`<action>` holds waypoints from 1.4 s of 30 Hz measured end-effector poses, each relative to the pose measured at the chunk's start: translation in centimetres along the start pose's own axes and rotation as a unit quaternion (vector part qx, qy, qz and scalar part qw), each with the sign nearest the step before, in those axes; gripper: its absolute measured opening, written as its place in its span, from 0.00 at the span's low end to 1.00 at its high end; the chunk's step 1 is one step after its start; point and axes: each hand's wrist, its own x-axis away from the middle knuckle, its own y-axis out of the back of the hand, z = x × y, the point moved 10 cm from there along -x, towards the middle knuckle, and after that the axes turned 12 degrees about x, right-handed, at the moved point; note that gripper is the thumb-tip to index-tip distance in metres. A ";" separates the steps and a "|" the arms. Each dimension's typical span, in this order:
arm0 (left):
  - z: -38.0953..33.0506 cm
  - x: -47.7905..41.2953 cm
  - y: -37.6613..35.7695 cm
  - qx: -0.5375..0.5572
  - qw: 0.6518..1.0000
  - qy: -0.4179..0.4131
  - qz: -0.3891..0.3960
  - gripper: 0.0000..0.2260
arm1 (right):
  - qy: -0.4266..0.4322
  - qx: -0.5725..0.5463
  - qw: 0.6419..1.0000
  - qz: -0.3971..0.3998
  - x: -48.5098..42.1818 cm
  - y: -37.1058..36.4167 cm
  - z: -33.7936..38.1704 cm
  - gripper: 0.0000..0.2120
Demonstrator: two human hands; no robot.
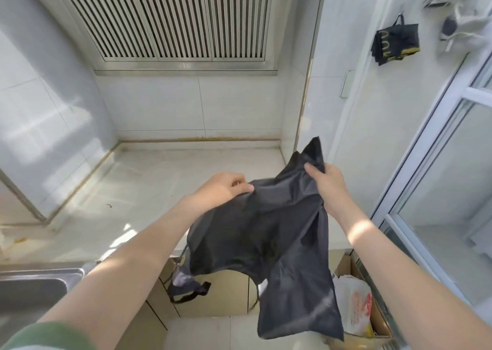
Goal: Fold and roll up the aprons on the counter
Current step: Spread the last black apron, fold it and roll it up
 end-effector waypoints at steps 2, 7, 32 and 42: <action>2.4 0.4 0.2 -0.038 0.998 0.041 0.031 0.13 | 0.010 -0.008 1.000 -0.026 -0.3 0.8 0.4 0.07; 2.4 0.4 1.7 -0.034 0.998 0.031 -0.042 0.37 | 0.075 0.085 0.991 0.075 0.4 -3.9 2.9 0.05; 11.4 6.1 15.0 -0.116 0.886 0.250 -0.374 0.19 | -0.011 0.503 0.855 0.129 -4.2 -11.8 -7.9 0.13; 18.2 8.6 14.6 0.183 0.837 0.370 -0.359 0.18 | 0.150 0.368 0.916 -0.050 -4.1 -11.0 1.0 0.14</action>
